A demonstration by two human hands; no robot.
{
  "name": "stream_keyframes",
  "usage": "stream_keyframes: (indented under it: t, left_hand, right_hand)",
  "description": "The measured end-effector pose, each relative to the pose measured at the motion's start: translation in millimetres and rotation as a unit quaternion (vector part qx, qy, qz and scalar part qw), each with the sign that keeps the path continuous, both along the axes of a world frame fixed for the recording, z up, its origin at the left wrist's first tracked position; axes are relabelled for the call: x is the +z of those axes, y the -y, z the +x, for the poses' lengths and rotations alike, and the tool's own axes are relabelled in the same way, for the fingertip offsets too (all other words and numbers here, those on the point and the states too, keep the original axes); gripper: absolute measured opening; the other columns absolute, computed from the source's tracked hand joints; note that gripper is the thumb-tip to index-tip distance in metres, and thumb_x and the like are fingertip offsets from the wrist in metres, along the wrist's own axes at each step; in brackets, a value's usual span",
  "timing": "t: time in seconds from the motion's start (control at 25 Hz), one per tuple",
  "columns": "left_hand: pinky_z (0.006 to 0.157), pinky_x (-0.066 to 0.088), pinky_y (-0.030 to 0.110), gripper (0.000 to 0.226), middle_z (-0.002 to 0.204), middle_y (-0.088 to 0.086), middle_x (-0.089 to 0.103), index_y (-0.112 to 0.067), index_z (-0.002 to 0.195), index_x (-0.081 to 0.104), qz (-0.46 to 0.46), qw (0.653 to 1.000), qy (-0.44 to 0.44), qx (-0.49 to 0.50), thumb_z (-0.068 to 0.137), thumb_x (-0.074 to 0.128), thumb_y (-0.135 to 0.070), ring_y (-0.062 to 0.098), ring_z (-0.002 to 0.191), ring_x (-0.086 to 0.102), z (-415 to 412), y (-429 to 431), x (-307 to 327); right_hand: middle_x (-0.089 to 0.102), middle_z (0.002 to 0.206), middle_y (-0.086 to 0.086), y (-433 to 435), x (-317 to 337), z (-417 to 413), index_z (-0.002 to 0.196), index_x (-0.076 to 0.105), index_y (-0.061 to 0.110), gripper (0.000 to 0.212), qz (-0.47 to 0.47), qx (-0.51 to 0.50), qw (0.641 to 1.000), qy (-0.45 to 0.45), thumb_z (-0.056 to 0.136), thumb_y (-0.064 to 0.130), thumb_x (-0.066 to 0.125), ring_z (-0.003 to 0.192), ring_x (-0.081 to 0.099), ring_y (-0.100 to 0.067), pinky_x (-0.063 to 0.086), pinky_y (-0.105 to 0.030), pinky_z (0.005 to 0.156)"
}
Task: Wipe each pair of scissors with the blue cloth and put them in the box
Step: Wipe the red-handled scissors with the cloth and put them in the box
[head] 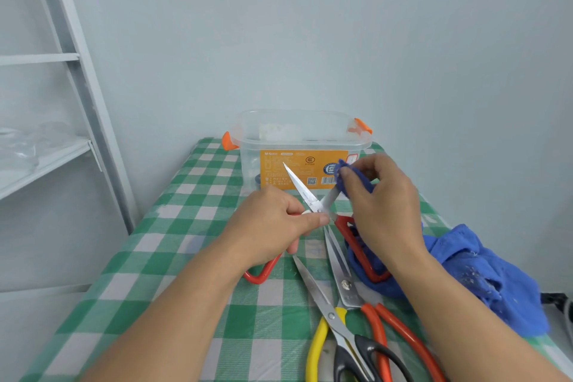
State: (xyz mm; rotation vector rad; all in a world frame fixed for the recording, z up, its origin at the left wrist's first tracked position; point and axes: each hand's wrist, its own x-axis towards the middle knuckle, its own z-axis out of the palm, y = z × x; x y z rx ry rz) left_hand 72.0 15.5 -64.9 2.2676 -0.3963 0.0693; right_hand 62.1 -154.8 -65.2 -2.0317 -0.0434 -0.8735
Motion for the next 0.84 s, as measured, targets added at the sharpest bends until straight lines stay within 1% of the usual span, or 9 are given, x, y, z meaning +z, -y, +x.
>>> stream_keyframes:
  t: [0.04, 0.12, 0.24, 0.36, 0.44, 0.56, 0.64, 0.72, 0.84]
  left_hand:
    - [0.053, 0.038, 0.024, 0.055, 0.041, -0.006, 0.056, -0.009, 0.057, 0.065, 0.002, 1.0, -0.001, 0.001, 0.084, 0.071, -0.057, 0.006, 0.036, 0.039, -0.4, -0.3, 0.2]
    - [0.053, 0.036, 0.024, 0.055, 0.038, -0.009, 0.053, -0.013, 0.053, 0.062, 0.007, 1.0, -0.004, 0.004, 0.084, 0.07, -0.057, 0.004, 0.035, 0.039, -1.4, -1.4, 1.3]
    - [0.055, 0.039, 0.025, 0.056, 0.038, -0.01, 0.052, -0.014, 0.052, 0.059, 0.016, 1.0, 0.003, 0.002, 0.085, 0.069, -0.058, 0.005, 0.038, 0.041, -1.0, -1.3, 1.1]
    - [0.055, 0.04, 0.026, 0.056, 0.04, -0.008, 0.055, -0.013, 0.052, 0.062, 0.013, 1.0, 0.006, 0.011, 0.085, 0.068, -0.058, 0.006, 0.038, 0.041, 2.8, -4.6, -1.0]
    - [0.056, 0.042, 0.029, 0.055, 0.047, -0.001, 0.062, -0.011, 0.056, 0.066, -0.007, 1.0, -0.002, 0.015, 0.085, 0.069, -0.058, 0.009, 0.038, 0.041, 7.3, -7.5, -2.2]
    - [0.055, 0.043, 0.03, 0.053, 0.052, 0.004, 0.067, -0.009, 0.063, 0.069, -0.023, 1.0, -0.006, 0.015, 0.086, 0.068, -0.057, 0.013, 0.04, 0.041, 9.7, -9.9, -3.5]
    - [0.054, 0.042, 0.029, 0.052, 0.052, 0.003, 0.067, -0.01, 0.065, 0.07, -0.025, 1.0, -0.005, 0.013, 0.086, 0.068, -0.057, 0.014, 0.041, 0.041, 9.2, -10.6, -3.8]
    - [0.056, 0.043, 0.03, 0.049, 0.053, 0.004, 0.067, -0.01, 0.063, 0.07, -0.04, 0.999, -0.015, 0.008, 0.086, 0.069, -0.054, 0.016, 0.044, 0.043, 8.4, -11.3, -3.1]
    - [0.063, 0.044, 0.03, 0.035, 0.066, 0.008, 0.074, -0.008, 0.072, 0.073, -0.14, 0.988, -0.054, -0.024, 0.091, 0.067, -0.036, 0.015, 0.054, 0.053, 5.3, -15.3, 5.5]
  right_hand:
    - [0.064, 0.08, 0.03, 4.5, 2.6, -0.5, 0.083, 0.056, 0.032, 0.016, 0.035, -0.009, 0.999, 0.009, 0.097, 0.029, 0.061, 0.076, 0.058, 0.005, 0.044, -0.024, 0.065]
    - [0.064, 0.075, 0.021, 13.1, 7.5, -0.1, 0.086, 0.056, 0.026, 0.013, 0.098, -0.016, 0.995, 0.024, 0.098, 0.024, 0.06, 0.071, 0.056, 0.008, 0.04, -0.022, 0.067]
    - [0.068, 0.069, 0.013, 16.0, 11.2, -1.5, 0.086, 0.061, 0.016, 0.012, 0.159, 0.062, 0.985, 0.029, 0.097, 0.012, 0.062, 0.061, 0.059, 0.004, 0.045, -0.017, 0.062]
    - [0.067, 0.064, 0.005, 17.3, 7.7, -1.5, 0.08, 0.063, 0.013, 0.014, 0.11, 0.135, 0.984, -0.043, 0.094, 0.008, 0.066, 0.057, 0.058, -0.006, 0.045, -0.023, 0.059]
    - [0.063, 0.07, 0.001, 19.5, 4.1, -2.9, 0.076, 0.063, 0.013, 0.015, 0.06, 0.194, 0.974, -0.096, 0.09, 0.009, 0.07, 0.057, 0.055, -0.008, 0.043, -0.022, 0.059]
    - [0.062, 0.091, 0.004, 21.7, -0.9, -3.7, 0.073, 0.062, 0.026, 0.011, -0.076, 0.22, 0.966, -0.113, 0.079, 0.024, 0.07, 0.078, 0.061, -0.011, 0.047, -0.023, 0.066]
    - [0.064, 0.085, 0.008, 21.6, -4.2, -4.3, 0.073, 0.061, 0.029, 0.011, -0.138, 0.211, 0.958, -0.134, 0.079, 0.026, 0.069, 0.08, 0.062, -0.013, 0.05, -0.033, 0.07]
    - [0.065, 0.072, 0.006, 21.3, -4.0, -3.2, 0.074, 0.062, 0.028, 0.011, -0.121, 0.208, 0.96, -0.144, 0.082, 0.026, 0.069, 0.066, 0.059, -0.015, 0.049, -0.039, 0.065]
    - [0.062, 0.063, -0.008, 20.8, -1.6, -1.8, 0.071, 0.061, 0.019, 0.011, -0.033, 0.218, 0.969, -0.111, 0.076, 0.028, 0.066, 0.057, 0.052, -0.017, 0.044, -0.036, 0.06]
